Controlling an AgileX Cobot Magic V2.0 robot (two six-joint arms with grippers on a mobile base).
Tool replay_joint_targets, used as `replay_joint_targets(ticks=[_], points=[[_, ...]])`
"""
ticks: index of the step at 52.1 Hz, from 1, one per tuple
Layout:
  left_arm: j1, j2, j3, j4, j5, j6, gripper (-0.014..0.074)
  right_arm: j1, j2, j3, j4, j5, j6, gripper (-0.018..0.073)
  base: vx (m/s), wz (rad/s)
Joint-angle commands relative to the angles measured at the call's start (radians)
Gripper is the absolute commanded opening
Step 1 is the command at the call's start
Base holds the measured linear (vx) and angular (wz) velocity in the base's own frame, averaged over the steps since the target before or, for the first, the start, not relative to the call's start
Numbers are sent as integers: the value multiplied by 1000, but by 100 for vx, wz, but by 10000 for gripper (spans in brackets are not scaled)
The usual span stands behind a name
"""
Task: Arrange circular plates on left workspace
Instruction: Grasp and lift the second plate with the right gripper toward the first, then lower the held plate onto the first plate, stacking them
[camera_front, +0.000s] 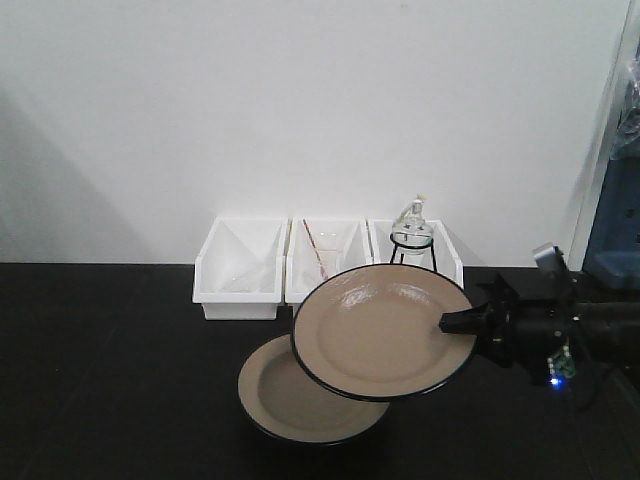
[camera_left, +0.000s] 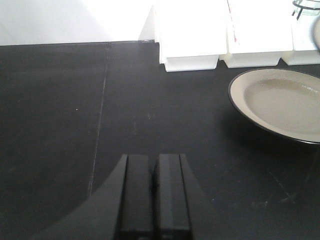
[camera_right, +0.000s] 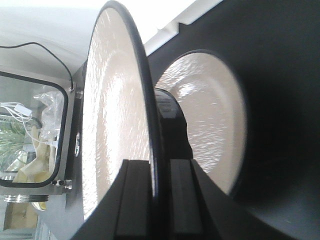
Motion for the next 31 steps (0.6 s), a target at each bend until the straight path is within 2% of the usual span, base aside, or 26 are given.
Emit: replay_joint_targets(ticks=[1, 18, 31], points=[[-5, -7, -27, -12, -84, 0, -6, 41, -24, -65, 109, 5, 32, -6, 0, 0], [-5, -7, -27, -12, -84, 0, -6, 169, 101, -136, 151, -73, 19, -6, 0, 0], [-5, -7, -27, -12, -83, 0, -6, 192, 165, -175, 177, -100, 16, -6, 0, 0]])
